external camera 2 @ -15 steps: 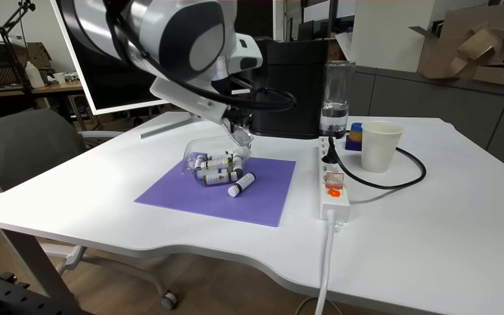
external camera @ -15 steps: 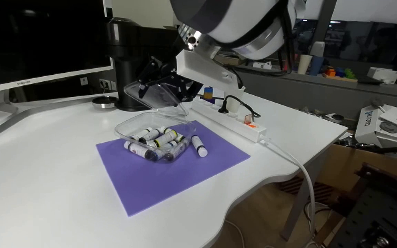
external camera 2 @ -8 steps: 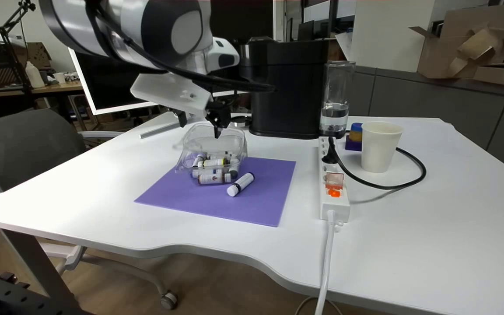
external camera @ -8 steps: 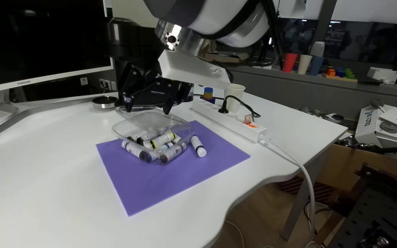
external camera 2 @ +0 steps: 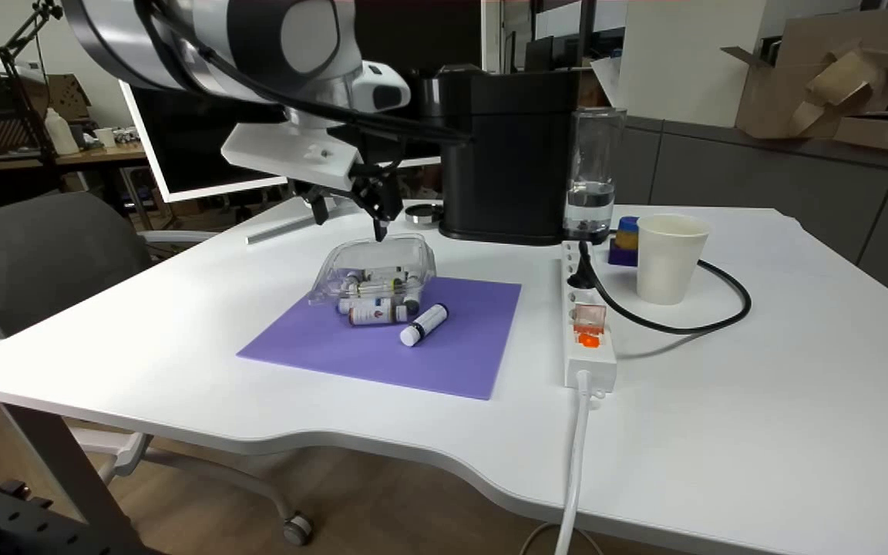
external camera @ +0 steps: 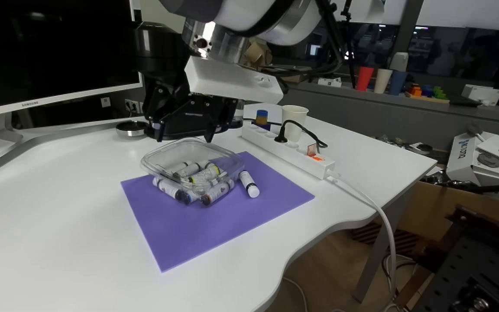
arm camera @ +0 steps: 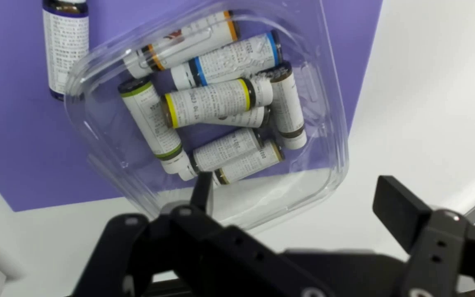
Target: Close the lid of the plastic storage box
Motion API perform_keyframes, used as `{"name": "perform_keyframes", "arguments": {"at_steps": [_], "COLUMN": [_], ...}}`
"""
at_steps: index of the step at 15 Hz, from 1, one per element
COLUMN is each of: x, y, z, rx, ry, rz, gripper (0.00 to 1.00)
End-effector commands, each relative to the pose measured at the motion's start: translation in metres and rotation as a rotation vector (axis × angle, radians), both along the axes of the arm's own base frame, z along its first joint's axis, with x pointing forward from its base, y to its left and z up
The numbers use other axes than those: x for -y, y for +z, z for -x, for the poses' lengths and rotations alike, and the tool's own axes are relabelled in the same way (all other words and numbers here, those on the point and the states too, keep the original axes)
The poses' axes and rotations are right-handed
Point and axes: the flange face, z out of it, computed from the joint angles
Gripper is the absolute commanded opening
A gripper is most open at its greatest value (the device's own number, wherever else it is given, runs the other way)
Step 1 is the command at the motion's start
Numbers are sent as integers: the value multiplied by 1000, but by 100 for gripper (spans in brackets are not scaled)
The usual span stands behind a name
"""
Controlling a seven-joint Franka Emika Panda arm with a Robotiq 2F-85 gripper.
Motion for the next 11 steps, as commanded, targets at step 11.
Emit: {"name": "perform_keyframes", "arguments": {"at_steps": [11], "x": [70], "y": [-10], "z": [21], "rx": [-234], "ry": [-414], "rz": [69], "gripper": [100]}}
